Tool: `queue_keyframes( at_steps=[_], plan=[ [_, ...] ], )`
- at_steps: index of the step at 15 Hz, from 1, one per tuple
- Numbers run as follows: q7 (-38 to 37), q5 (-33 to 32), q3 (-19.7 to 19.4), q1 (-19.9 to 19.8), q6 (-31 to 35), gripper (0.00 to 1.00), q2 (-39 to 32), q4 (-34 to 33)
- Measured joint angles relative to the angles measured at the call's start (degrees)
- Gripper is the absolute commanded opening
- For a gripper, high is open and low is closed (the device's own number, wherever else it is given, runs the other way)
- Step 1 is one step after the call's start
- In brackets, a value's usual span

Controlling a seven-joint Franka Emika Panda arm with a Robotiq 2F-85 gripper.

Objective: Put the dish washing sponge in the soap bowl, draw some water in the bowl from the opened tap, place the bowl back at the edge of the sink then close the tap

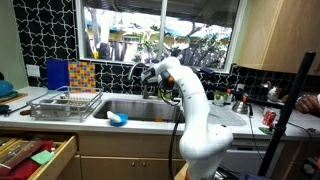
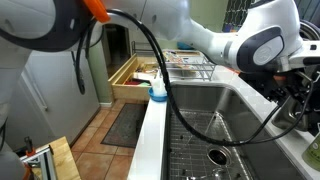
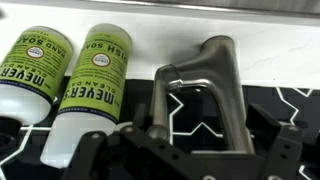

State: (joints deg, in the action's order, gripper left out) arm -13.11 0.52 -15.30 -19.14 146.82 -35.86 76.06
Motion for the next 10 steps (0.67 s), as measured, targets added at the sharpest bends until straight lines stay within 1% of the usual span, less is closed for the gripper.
queue_keyframes(
  at_steps=[3,5,8,10],
  plan=[
    [4.1,2.3,1.9,-1.8,0.0,1.0,0.0,-0.6],
    [4.9,2.6,2.3,-2.2,-0.3,1.0,0.0,-0.7],
    [3.1,2.2,1.5,-1.5,-2.5,1.0,0.5,-0.7],
    [0.9,1.5,0.5,-0.3,-6.5,1.0,2.0,-0.3]
  ],
)
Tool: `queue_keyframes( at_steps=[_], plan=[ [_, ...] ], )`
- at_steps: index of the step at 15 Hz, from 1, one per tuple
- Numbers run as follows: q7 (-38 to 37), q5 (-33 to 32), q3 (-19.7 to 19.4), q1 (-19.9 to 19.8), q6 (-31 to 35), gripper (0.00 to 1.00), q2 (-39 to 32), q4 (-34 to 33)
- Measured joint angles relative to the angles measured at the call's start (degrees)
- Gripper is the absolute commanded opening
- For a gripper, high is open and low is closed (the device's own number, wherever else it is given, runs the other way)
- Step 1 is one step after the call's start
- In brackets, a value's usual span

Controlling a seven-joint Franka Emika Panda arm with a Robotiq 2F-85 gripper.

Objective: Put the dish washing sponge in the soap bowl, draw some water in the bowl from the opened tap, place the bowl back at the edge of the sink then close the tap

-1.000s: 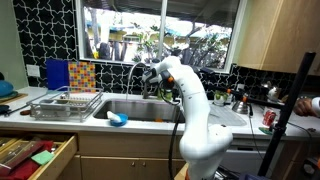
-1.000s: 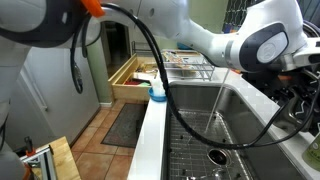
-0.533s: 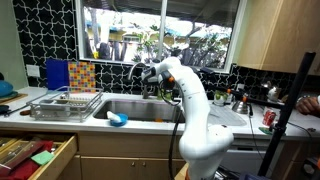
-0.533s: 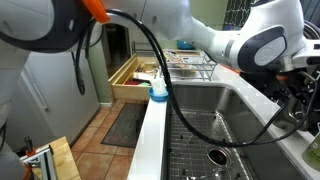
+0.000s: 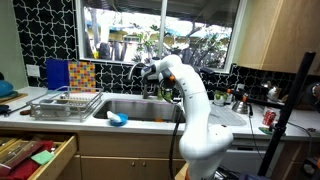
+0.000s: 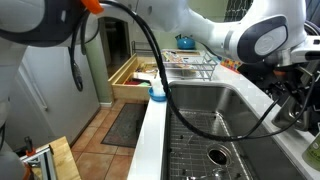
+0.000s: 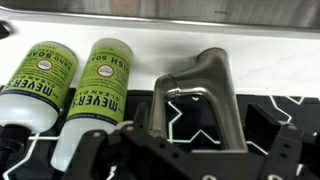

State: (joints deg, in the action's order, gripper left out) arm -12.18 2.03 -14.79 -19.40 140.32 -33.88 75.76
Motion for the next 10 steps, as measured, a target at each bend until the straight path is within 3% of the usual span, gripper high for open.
queue_keyframes(
  at_steps=[5,10],
  plan=[
    [-5.9,-5.9,-3.7,4.2,-9.7,1.0,6.7,4.2],
    [-15.5,-7.8,-5.0,7.8,-22.4,1.0,13.0,10.4]
  ],
)
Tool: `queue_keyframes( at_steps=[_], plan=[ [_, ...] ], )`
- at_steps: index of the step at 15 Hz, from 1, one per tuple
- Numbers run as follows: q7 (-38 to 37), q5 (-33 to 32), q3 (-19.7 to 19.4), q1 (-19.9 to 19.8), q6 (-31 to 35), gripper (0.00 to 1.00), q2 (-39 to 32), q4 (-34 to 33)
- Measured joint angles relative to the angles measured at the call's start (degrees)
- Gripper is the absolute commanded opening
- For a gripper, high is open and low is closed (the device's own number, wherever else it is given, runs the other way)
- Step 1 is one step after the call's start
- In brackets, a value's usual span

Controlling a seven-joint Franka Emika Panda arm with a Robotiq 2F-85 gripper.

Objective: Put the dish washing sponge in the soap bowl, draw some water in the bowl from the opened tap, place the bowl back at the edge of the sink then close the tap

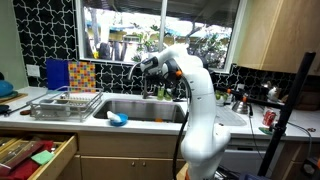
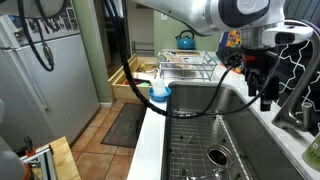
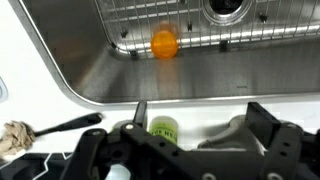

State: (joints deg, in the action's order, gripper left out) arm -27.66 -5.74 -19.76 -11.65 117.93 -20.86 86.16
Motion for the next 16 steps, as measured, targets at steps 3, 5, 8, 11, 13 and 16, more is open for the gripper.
queue_keyframes(
  at_steps=[3,5,8,11,13,16],
  plan=[
    [-4.3,0.0,0.8,1.3,-9.0,1.0,2.2,2.6],
    [-7.6,0.0,1.3,1.9,-10.6,1.0,3.0,4.3],
    [-9.0,0.4,2.7,2.0,-8.0,1.0,4.3,7.2],
    [-9.0,0.8,4.5,2.2,-1.5,1.0,7.1,11.6],
    [-8.7,-0.2,5.2,2.8,3.5,1.0,9.8,15.6],
    [-8.6,-1.3,6.0,3.5,5.8,1.0,13.6,19.9]
  ],
)
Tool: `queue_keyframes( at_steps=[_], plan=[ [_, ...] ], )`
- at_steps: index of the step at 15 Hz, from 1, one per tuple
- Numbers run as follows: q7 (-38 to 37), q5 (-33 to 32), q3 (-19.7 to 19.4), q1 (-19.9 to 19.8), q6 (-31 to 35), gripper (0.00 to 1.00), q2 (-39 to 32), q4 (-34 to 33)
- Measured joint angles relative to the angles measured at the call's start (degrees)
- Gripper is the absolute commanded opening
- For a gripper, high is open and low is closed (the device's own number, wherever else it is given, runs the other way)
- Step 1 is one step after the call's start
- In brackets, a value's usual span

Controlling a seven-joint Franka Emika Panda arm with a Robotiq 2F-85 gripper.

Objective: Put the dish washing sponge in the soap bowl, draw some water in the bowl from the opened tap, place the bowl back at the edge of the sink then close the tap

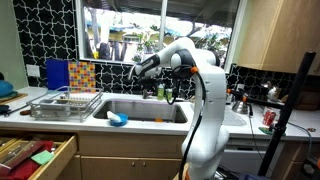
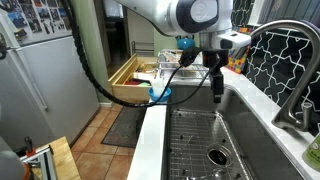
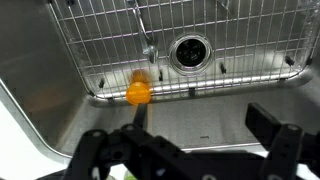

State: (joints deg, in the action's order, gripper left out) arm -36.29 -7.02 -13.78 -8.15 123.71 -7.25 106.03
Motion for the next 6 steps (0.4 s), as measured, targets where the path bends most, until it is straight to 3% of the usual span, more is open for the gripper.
queue_keyframes(
  at_steps=[6],
  plan=[
    [0.5,-0.9,2.1,0.0,0.0,1.0,5.3,4.1]
  ],
)
